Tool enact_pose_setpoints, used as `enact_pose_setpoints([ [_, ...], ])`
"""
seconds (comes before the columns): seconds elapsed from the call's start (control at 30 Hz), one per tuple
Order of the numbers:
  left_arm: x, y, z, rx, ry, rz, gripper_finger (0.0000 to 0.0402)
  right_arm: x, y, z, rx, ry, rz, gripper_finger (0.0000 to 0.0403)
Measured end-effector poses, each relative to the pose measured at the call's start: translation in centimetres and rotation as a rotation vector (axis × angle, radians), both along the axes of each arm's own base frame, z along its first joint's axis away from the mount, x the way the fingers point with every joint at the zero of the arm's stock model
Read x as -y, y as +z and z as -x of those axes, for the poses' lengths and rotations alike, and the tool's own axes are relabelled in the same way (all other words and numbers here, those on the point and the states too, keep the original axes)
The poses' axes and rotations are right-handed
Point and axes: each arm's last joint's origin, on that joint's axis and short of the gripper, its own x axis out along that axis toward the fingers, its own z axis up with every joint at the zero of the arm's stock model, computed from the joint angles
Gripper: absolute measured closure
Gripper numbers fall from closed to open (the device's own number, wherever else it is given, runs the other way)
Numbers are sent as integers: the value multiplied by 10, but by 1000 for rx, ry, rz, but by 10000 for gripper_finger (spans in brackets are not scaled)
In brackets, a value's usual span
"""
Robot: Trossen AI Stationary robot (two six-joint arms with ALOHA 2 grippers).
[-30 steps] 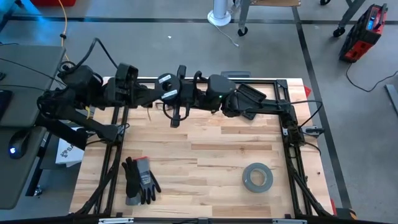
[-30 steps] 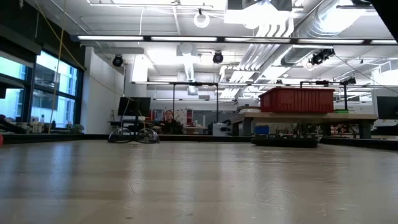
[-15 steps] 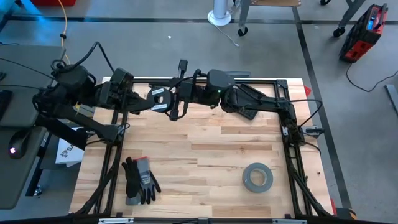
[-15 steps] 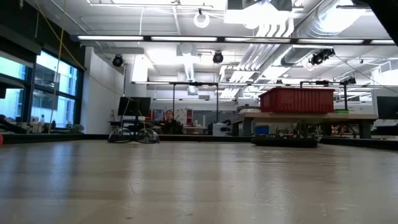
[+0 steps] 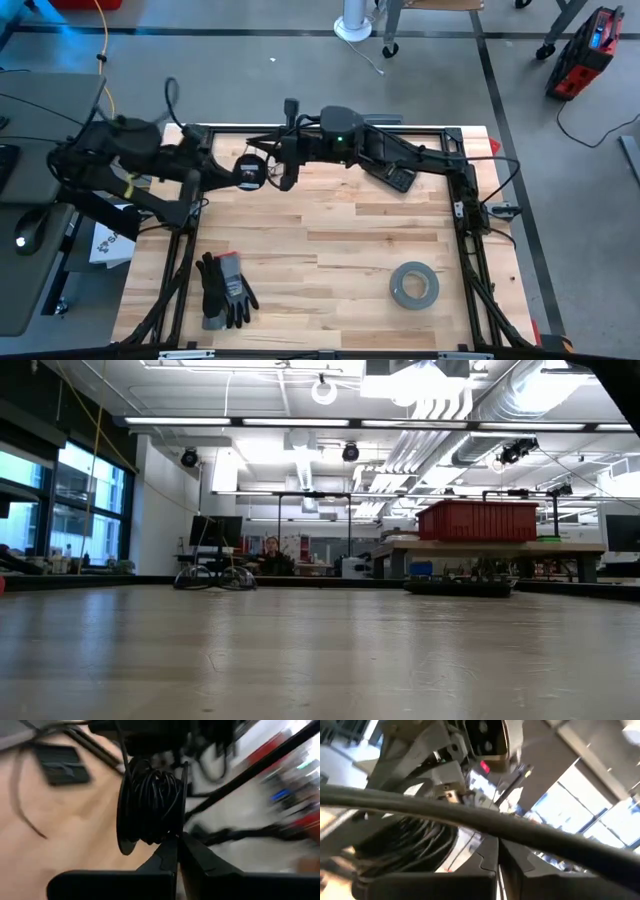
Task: Coil cords
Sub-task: Coil the black wire on the black spool
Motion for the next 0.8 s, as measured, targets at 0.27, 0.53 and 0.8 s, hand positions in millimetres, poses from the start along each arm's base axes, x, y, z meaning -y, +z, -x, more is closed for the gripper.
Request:
enact_pose_setpoints([
  [0.27,-5,-20,-10,-207,34,-443,401,7,-8,5,-127,-52,-10,403],
  [0.53,-14,-26,-16,-366,222,-877,401,11,-7,9,-146,-155,-20,403],
  [0.8,-13,-18,-20,-336,273,-1012,401,10,-4,13,-120,-173,-187,403],
])
